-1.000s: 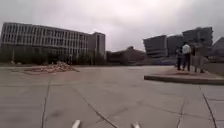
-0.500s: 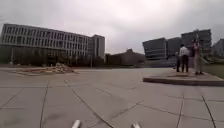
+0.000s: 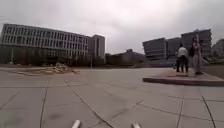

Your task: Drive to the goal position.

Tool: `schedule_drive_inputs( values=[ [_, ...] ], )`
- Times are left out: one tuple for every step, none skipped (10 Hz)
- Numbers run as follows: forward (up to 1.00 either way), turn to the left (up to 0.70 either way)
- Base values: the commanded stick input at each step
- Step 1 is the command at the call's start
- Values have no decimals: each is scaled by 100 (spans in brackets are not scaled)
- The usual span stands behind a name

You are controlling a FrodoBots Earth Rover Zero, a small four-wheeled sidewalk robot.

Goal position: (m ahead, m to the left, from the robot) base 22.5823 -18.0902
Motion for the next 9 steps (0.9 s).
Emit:
schedule_drive_inputs(
  values=[
    [85,-5],
    [85,-24],
    [85,-33],
    [85,-12],
    [85,-1],
    [85,0],
    [85,0],
    [85,0],
    [73,0]
  ],
)
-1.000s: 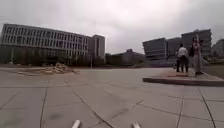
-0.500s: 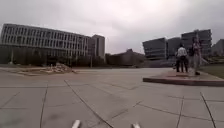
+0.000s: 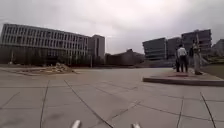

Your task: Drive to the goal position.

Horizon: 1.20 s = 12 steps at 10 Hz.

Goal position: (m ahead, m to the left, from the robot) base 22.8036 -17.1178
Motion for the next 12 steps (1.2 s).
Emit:
schedule_drive_inputs(
  values=[
    [30,0],
    [0,0],
    [0,0],
    [0,0],
    [0,0],
    [17,0],
    [47,0],
    [76,0],
    [85,0],
    [85,0],
    [85,0],
    [85,0]
  ],
)
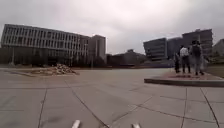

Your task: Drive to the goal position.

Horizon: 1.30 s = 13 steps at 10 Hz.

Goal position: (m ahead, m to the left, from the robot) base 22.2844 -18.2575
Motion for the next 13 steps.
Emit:
schedule_drive_inputs(
  values=[
    [85,0],
    [85,0],
    [85,0],
    [85,0],
    [85,0],
    [85,0],
    [85,0],
    [85,0],
    [85,0],
    [85,0],
    [85,0],
    [85,0],
    [85,0]
  ],
)
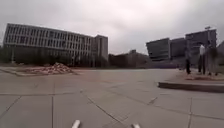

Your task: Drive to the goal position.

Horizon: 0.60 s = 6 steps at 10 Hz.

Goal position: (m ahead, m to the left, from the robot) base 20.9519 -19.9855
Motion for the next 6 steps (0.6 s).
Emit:
schedule_drive_inputs(
  values=[
    [85,0],
    [85,0],
    [85,0],
    [85,-3],
    [85,-16],
    [85,-28]
  ],
)
